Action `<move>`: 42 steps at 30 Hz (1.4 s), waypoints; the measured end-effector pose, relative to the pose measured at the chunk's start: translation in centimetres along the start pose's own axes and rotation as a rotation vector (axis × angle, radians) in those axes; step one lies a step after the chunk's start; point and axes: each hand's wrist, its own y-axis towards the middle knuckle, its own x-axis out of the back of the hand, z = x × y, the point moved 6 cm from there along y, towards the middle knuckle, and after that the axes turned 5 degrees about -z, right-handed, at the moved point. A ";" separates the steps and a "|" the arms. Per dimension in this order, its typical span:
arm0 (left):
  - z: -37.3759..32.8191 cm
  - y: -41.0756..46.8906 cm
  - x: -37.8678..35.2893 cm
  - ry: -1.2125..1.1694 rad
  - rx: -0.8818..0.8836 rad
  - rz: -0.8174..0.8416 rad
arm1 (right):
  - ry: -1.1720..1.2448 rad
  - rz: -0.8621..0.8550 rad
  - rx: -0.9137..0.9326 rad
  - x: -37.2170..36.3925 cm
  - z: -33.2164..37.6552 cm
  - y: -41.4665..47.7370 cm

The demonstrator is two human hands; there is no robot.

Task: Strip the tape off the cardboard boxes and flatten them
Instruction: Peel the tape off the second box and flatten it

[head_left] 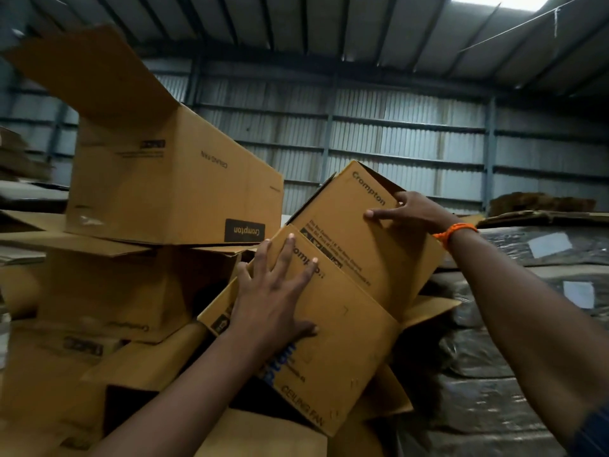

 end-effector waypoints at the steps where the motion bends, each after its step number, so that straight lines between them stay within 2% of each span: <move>1: 0.1 -0.1 0.1 -0.001 0.007 -0.004 | 0.009 0.018 0.027 0.1 0.7 -0.2; 3: 0.3 -0.2 0.2 0.008 0.030 -0.006 | 0.046 0.013 0.095 -0.2 2.2 -0.9; 7: 1.3 -0.6 0.1 0.012 0.072 0.035 | 0.168 -0.114 0.166 0.4 3.4 -1.9; 12: 1.9 -0.6 -0.6 -0.011 0.097 0.103 | 0.290 -0.310 0.118 10.6 4.5 -2.6; 15: 0.9 -0.1 -0.9 -0.013 0.104 0.123 | 0.251 -0.329 0.180 16.6 6.4 -4.9; 19: 0.2 -0.4 -0.3 -0.084 0.114 0.190 | 0.142 -0.322 0.296 21.1 9.2 -11.1; 22: 1.0 -1.4 0.8 -0.307 0.171 0.175 | 0.048 -0.329 0.391 21.5 10.5 -17.6; 26: -0.6 -4.5 7.0 -0.620 0.299 -0.054 | -0.117 -0.386 0.492 19.6 10.3 -26.4; 31: -3.5 -10.6 16.9 -0.974 0.562 -0.148 | -0.199 -0.437 0.550 18.9 10.3 -36.1; 34: -7.8 -14.4 22.6 -1.220 0.574 -0.095 | -0.218 -0.440 0.594 20.4 12.0 -41.9; 38: -14.3 -19.3 29.3 -1.291 0.487 0.062 | -0.254 -0.383 0.618 22.6 13.1 -47.8; 40: -16.3 -21.5 31.4 -1.330 0.494 0.108 | -0.325 -0.434 0.671 23.8 14.5 -50.8; 42: -17.4 -23.6 33.5 -1.395 0.527 0.066 | -0.408 -0.514 0.754 25.4 16.4 -54.1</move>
